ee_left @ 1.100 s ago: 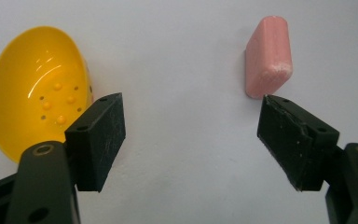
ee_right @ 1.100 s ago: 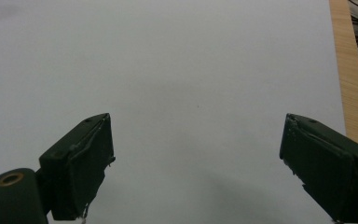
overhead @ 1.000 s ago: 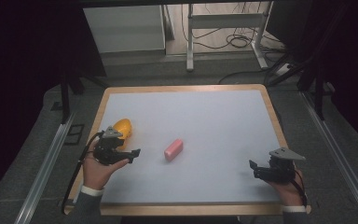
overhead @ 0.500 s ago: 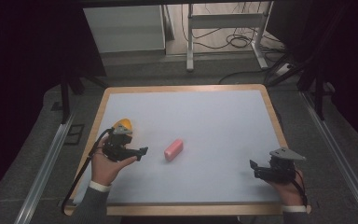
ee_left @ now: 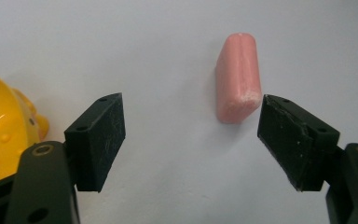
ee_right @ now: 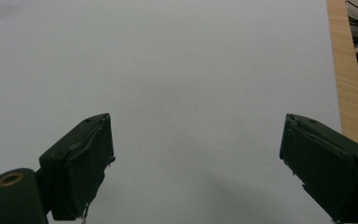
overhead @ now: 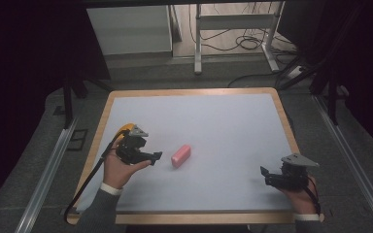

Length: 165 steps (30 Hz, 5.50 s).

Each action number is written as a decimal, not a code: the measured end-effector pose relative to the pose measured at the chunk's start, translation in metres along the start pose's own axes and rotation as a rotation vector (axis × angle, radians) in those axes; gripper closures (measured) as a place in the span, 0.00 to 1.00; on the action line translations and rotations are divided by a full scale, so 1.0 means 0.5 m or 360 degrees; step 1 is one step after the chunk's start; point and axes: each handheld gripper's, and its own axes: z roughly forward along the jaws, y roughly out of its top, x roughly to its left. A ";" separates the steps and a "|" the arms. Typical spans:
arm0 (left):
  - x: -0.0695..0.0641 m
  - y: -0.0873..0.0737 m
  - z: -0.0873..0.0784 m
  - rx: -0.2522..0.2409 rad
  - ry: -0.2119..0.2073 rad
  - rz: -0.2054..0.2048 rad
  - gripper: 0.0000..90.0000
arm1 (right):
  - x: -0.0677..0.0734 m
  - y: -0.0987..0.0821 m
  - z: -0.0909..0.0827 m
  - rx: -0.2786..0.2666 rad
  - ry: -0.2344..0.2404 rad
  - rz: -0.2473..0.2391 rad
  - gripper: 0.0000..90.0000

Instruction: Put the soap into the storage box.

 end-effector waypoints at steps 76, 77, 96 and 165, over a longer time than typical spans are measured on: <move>-0.091 0.077 0.221 0.0339 -0.0046 0.0086 0.42 | 0.000 -0.008 0.010 0.0041 -0.0029 -0.0009 0.11; -0.092 0.076 0.224 0.0343 -0.0049 0.0086 0.43 | 0.000 -0.008 0.010 0.0041 -0.0029 -0.0007 0.11; -0.098 0.067 0.238 0.0369 -0.0056 0.0084 0.66 | -0.002 -0.006 0.005 0.0023 -0.0037 -0.0009 0.11; -0.013 0.073 0.056 0.0045 0.0014 0.0028 0.66 | -0.008 -0.005 -0.003 0.0003 -0.0050 0.0000 0.11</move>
